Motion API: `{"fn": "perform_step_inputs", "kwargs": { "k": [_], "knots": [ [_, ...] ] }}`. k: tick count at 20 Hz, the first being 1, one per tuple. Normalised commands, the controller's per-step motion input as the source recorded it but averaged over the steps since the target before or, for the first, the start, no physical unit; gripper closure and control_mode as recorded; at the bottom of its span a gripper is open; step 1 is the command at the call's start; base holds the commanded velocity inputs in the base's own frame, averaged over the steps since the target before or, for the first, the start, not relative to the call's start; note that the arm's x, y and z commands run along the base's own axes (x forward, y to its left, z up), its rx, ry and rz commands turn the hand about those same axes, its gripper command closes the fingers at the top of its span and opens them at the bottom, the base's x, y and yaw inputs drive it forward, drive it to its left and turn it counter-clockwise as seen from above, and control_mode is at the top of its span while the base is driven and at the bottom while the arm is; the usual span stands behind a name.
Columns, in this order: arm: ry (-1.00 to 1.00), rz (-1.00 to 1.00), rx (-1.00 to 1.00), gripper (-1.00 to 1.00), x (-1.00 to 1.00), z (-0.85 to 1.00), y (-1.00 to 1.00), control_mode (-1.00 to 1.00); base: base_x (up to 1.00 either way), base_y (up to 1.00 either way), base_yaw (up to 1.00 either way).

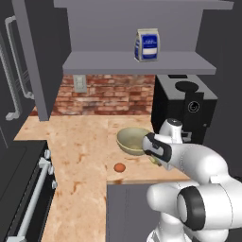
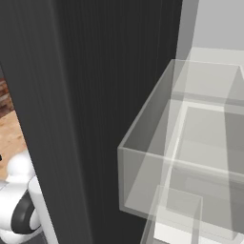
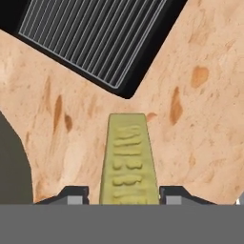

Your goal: Pick the egg and butter from the fridge and place them by the bowl for mixing.

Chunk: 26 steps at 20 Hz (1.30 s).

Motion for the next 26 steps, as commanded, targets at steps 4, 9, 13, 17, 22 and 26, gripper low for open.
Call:
{"fn": "perform_step_inputs", "kwargs": {
  "k": [4,9,13,17,22,26],
  "knots": [
    [-0.01,-0.02,0.0,-1.0,-0.19,-0.02,0.0,-1.0,0.0,0.0,0.0],
    [0.0,-0.09,0.0,-1.0,-0.18,0.0,0.0,-1.0,0.0,0.0,0.0],
    [0.0,-0.09,0.0,-1.0,-0.15,0.01,0.0,-1.0,0.0,0.0,0.0],
    [0.0,-0.08,0.0,-1.0,-0.17,0.0,0.0,-1.0,0.0,0.0,0.0],
    [-0.03,-0.03,0.0,-1.0,-0.16,0.12,0.0,-1.0,0.0,0.0,0.0],
    [-0.09,0.02,-0.01,-1.0,-0.41,0.36,0.04,-1.0,0.0,0.0,0.0]
  ]
}}
